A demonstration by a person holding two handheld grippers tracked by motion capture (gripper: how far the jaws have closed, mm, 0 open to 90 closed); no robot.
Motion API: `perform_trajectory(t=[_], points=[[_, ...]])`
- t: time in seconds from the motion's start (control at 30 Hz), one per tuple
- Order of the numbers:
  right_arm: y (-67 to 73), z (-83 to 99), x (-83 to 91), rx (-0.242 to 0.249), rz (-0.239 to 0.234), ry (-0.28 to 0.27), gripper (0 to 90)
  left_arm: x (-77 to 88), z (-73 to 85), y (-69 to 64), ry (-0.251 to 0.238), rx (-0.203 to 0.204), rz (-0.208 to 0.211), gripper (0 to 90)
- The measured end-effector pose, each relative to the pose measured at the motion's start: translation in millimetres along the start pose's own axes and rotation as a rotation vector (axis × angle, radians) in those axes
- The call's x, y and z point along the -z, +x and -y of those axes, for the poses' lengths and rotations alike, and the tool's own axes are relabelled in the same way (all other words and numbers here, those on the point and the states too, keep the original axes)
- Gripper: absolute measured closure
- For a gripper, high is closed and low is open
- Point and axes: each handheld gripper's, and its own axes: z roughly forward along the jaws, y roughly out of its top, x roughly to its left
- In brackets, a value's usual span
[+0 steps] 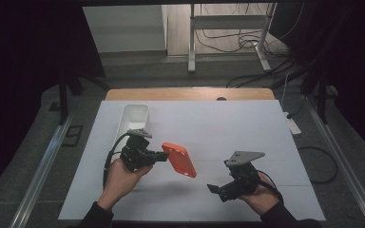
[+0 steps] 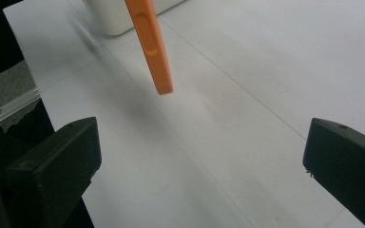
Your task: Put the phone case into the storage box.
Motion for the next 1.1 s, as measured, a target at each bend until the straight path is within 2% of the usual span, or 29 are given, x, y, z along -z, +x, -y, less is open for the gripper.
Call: perform_trajectory(t=[0.3, 0.6, 0.87, 1.1], points=[[-11.2, 10.4, 17.2, -0.037, 0.034, -0.014, 0.0, 7.4, -8.7, 3.3, 0.009, -0.011, -0.018, 89.0], [-18.5, 20.5, 30.0, -0.058, 0.057, -0.024, 0.0, 11.0, -15.1, 9.1, 0.011, 0.001, -0.039, 89.1], [-25.7, 30.7, 41.3, -0.077, 0.079, -0.032, 0.0, 20.2, -24.0, 15.4, 0.017, -0.005, -0.069, 89.1], [-32.0, 40.7, 51.1, -0.106, 0.100, -0.041, 0.0, 28.4, -30.2, 20.5, 0.012, 0.005, -0.088, 89.1]])
